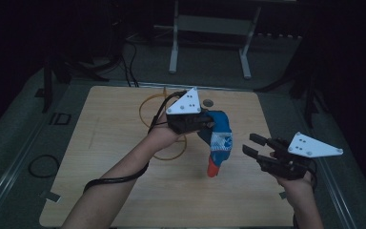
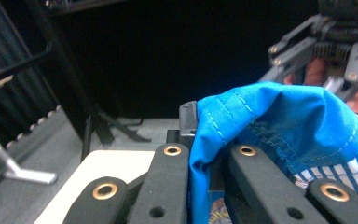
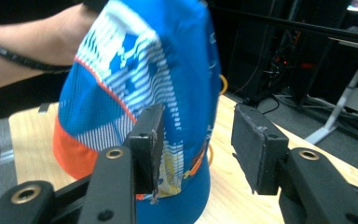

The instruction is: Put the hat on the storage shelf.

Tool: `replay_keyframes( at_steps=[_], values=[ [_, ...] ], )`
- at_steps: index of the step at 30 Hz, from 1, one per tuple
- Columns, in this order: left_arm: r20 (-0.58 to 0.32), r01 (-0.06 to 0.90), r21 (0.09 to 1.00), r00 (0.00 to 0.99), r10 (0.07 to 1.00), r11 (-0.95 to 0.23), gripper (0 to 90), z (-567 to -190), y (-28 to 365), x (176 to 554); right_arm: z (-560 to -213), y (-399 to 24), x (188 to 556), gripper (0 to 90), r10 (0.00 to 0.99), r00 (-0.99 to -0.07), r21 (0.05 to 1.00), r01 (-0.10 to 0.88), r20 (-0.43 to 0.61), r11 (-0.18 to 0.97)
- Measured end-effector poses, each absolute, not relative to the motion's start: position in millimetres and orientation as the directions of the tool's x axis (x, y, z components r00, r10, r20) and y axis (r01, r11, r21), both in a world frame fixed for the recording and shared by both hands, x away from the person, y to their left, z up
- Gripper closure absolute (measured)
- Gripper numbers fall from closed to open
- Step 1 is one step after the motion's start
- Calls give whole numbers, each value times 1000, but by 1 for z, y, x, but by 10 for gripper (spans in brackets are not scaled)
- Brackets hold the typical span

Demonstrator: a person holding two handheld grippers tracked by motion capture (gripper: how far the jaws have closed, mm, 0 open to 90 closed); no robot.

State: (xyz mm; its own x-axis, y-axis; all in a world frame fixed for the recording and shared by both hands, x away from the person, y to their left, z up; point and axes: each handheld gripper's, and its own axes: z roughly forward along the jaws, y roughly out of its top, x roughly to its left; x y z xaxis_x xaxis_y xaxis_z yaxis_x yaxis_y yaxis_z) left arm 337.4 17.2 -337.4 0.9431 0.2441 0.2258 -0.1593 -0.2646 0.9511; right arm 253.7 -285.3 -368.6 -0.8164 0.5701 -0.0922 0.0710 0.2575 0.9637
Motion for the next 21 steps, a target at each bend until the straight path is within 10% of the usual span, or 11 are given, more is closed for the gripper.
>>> replay_keyframes(
  at_steps=[15,21],
  values=[
    [204,-185,968,974,102,-166,891,-340,18,327,-379,-246,256,478,514,-853,963,53,-94,264],
    [192,-174,972,975,110,-161,891,-340,13,326,-380,-240,256,688,531,-842,965,48,-99,257]
  ],
)
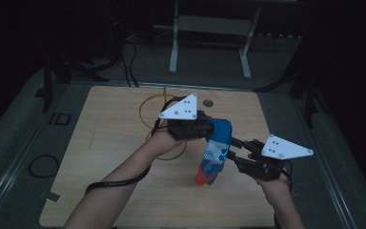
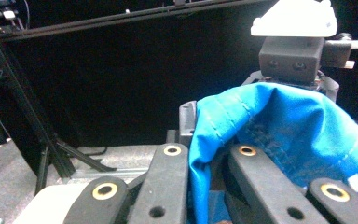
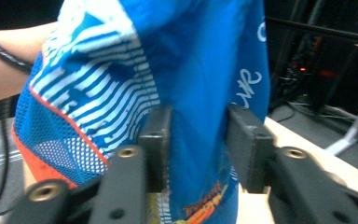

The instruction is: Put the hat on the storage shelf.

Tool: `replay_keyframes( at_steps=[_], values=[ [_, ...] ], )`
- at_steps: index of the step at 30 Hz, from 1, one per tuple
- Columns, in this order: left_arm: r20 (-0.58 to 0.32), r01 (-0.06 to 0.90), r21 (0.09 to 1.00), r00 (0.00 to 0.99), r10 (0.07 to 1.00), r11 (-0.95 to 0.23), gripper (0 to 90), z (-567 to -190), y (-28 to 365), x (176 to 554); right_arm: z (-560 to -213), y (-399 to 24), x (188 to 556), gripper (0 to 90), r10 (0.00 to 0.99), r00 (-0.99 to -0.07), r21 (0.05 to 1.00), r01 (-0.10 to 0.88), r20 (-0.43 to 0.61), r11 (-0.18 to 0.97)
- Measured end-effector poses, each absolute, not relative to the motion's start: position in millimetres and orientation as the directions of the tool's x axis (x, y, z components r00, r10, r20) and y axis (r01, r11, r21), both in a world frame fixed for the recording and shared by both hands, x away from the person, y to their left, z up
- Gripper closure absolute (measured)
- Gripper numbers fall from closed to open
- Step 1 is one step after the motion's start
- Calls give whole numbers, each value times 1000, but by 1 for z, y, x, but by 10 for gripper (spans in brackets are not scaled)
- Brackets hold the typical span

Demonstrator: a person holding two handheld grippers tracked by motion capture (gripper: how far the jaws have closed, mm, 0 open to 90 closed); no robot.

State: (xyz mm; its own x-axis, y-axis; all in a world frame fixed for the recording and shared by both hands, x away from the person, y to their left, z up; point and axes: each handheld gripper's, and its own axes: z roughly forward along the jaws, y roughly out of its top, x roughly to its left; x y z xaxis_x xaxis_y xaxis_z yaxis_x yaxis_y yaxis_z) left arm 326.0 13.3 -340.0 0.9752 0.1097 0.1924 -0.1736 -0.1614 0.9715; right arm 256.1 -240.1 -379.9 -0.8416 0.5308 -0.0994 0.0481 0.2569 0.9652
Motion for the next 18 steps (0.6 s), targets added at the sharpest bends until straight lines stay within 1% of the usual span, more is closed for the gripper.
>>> replay_keyframes(
  at_steps=[2,3,9,13,18],
  values=[
    [199,-178,969,974,110,-172,891,-340,14,326,-379,-242,255,863,557,-824,967,46,-104,249],
    [199,-178,969,973,116,-171,891,-340,15,326,-378,-244,255,899,571,-814,968,49,-104,246],
    [197,-171,968,971,133,-184,890,-339,24,328,-370,-254,254,900,590,-801,972,49,-100,231],
    [188,-162,967,974,125,-198,887,-340,28,328,-363,-261,255,900,593,-800,977,48,-88,210],
    [202,-171,958,972,118,-229,884,-339,31,326,-354,-265,256,900,592,-801,977,41,-92,208]
  ],
)
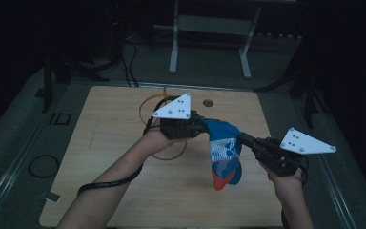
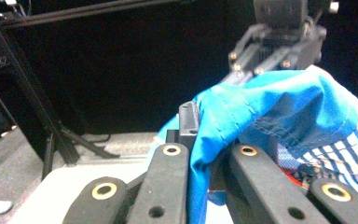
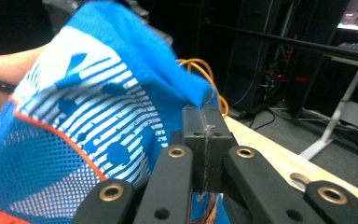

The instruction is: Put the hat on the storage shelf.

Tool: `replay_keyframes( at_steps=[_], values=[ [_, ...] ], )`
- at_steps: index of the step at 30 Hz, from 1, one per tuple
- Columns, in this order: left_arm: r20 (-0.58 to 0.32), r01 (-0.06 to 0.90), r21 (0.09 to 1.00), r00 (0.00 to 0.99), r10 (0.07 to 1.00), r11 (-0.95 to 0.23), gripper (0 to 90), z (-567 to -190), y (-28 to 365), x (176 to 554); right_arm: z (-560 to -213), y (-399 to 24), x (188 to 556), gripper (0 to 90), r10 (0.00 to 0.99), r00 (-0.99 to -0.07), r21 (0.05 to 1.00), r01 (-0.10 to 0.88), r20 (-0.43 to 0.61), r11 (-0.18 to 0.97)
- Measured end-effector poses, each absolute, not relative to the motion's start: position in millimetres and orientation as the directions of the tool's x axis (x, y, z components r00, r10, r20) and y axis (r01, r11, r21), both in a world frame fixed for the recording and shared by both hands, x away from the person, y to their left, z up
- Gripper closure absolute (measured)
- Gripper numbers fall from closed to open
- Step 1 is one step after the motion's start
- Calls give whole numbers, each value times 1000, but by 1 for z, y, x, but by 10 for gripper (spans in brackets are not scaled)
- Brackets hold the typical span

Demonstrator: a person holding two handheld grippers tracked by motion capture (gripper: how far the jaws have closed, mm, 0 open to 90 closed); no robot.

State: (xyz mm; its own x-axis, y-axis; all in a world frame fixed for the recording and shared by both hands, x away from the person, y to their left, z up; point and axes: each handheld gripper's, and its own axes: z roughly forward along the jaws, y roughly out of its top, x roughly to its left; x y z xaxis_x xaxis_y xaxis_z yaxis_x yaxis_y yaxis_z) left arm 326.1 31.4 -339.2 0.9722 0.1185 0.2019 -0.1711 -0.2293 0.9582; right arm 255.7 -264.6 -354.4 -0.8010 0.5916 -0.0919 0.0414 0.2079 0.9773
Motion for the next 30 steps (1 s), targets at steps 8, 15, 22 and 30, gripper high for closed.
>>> replay_keyframes(
  at_steps=[8,15,22,30],
  values=[
    [222,-174,941,965,143,-289,663,-338,49,320,-337,-268,259,900,612,-783,980,14,-113,199],
    [255,-174,922,946,201,-346,573,-340,64,313,-329,-265,262,900,617,-778,982,0,-118,188],
    [251,-138,925,922,296,-355,453,-344,97,304,-320,-261,265,900,622,-775,985,-3,-111,171],
    [263,-69,927,823,504,-370,133,-367,151,290,-302,-242,279,900,629,-764,982,-30,-144,188]
  ],
)
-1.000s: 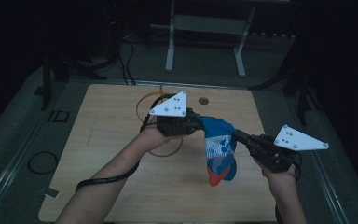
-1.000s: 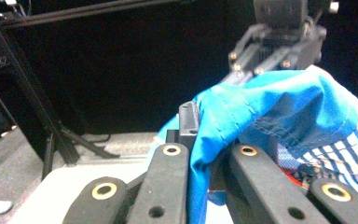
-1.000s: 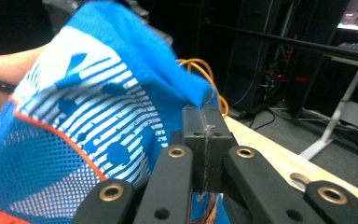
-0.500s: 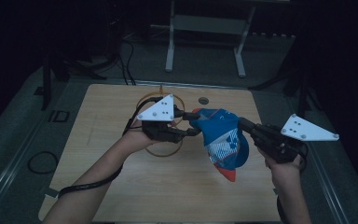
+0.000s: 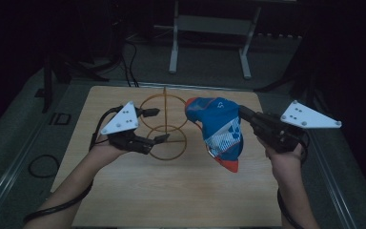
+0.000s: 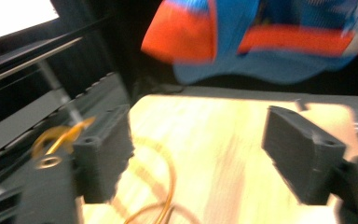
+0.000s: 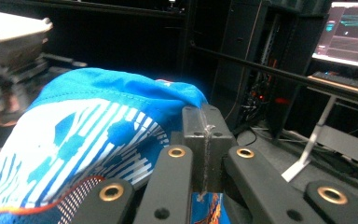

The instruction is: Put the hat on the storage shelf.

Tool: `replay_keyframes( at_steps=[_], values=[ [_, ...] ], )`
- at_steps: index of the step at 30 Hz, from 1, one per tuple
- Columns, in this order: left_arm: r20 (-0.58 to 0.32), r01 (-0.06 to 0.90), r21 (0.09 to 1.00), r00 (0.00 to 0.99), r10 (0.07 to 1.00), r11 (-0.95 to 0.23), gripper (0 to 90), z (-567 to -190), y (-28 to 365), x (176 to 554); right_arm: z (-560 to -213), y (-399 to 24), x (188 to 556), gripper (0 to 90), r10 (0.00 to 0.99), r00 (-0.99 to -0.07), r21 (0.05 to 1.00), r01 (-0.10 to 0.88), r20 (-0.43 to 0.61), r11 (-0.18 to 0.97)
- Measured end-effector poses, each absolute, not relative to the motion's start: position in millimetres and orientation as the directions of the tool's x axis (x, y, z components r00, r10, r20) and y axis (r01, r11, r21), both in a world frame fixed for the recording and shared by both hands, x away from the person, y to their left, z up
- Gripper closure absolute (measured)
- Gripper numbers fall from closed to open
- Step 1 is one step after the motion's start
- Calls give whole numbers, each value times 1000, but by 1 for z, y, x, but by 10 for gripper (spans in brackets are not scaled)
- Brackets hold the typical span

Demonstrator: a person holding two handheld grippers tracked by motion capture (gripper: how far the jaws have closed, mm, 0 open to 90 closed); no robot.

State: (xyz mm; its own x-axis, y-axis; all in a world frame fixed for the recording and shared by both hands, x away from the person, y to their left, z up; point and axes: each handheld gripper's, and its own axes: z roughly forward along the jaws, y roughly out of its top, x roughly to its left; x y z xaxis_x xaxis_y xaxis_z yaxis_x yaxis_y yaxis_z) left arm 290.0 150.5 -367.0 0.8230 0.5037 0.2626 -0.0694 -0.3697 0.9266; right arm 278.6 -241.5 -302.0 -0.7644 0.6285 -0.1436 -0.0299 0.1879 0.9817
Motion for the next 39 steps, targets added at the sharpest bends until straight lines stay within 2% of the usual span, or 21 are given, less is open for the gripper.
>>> replay_keyframes(
  at_steps=[1,3,6,10,18,23,26,31,39],
  values=[
    [259,-51,925,810,526,-376,114,-371,156,289,-300,-239,281,900,627,-765,982,-31,-144,188],
    [269,-45,924,783,561,-381,14,-381,168,283,-297,-232,286,900,634,-758,980,-34,-153,195],
    [244,4,932,735,633,-364,13,-395,185,276,-293,-223,296,900,631,-763,982,-27,-141,187],
    [187,52,948,709,680,-314,14,-416,206,266,-288,-208,309,900,633,-761,981,-22,-140,191],
    [208,66,940,666,717,-335,14,-465,224,240,-280,-167,334,900,622,-768,976,-15,-151,217],
    [160,88,960,603,782,-265,14,-497,232,227,-278,-137,350,900,613,-773,970,-15,-167,245],
    [87,123,974,575,813,-191,14,-515,238,224,-281,-117,362,900,603,-783,967,3,-156,254],
    [45,175,971,543,839,-165,14,-540,243,224,-285,-83,378,900,580,-802,959,32,-143,281],
    [-16,214,969,544,839,-121,14,-552,248,227,-304,-39,396,900,527,-843,940,88,-105,328]
  ],
)
